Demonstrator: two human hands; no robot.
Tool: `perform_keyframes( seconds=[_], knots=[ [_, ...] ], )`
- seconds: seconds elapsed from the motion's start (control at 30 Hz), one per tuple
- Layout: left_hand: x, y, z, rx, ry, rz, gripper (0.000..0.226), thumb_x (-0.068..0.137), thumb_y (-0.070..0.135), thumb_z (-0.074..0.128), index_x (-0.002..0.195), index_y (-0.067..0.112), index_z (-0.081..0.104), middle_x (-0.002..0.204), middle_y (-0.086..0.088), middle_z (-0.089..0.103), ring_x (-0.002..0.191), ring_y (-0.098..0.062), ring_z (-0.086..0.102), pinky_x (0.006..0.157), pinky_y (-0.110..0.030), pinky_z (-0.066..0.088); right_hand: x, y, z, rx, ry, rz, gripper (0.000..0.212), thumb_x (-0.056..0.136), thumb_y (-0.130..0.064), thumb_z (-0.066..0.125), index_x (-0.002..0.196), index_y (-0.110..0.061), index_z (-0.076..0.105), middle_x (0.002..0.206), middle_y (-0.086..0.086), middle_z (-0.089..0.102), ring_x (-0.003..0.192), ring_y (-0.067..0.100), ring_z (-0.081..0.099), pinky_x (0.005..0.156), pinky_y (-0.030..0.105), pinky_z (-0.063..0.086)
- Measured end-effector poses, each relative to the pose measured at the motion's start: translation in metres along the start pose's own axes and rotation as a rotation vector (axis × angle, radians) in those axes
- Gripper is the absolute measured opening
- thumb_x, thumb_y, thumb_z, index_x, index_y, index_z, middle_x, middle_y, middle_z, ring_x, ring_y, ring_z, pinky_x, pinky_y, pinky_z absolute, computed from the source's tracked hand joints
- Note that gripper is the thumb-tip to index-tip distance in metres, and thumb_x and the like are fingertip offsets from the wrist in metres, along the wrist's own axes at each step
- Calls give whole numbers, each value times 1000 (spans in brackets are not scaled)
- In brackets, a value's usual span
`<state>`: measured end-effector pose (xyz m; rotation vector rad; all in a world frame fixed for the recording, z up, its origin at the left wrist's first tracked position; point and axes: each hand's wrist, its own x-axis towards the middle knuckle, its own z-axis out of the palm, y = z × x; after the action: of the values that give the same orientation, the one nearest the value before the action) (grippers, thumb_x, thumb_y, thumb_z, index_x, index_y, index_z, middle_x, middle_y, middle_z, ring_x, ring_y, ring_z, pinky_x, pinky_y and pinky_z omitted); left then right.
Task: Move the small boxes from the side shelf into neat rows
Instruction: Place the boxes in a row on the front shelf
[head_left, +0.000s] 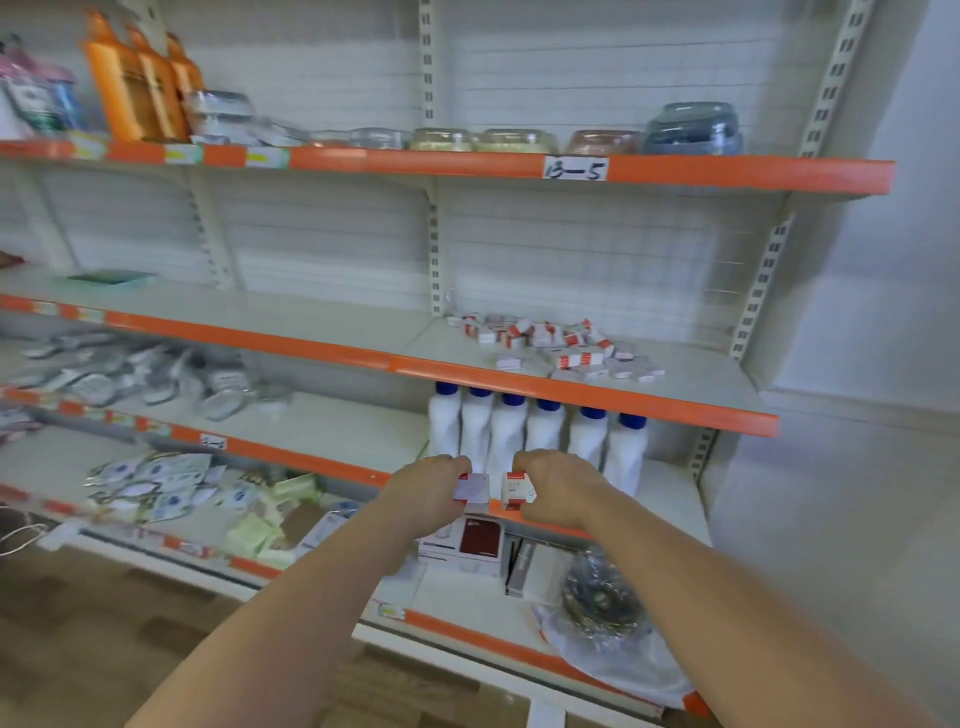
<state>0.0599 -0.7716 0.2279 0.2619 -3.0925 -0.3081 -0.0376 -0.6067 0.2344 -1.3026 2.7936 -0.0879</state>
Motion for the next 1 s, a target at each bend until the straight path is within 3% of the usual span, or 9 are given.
perform_keyframes(
  seconds=[0.13,0.37,0.83,1.0],
  knots=[
    [-16,-63,-10,20,6,-76,30,90,20,52,119,14,51,116,-7,58,105,-27,56,74,-32,42,40,-53,3,-4,14,-78,34,84,-33,62,111,-14,53,108,6,59,94,27,58,75,36,50],
    [-36,-152,-23,4,17,-206,39,93,20,52,131,11,48,128,-10,55,116,-28,53,89,-35,45,104,-131,14,-24,12,-199,36,84,-31,63,112,-13,52,106,9,58,92,27,58,68,35,46],
    [-30,-297,-50,10,32,-436,41,95,20,50,136,18,44,132,-6,52,115,-26,53,83,-32,44,256,-238,21,-24,-3,-407,34,83,-32,62,111,-16,54,103,7,58,88,27,58,66,36,46],
    [-4,-346,-69,26,65,-468,42,94,21,51,136,21,45,132,-3,54,115,-25,53,82,-32,45,311,-260,23,-35,-6,-460,33,81,-25,64,110,-14,54,102,9,58,86,28,58,60,32,37]
  ],
)
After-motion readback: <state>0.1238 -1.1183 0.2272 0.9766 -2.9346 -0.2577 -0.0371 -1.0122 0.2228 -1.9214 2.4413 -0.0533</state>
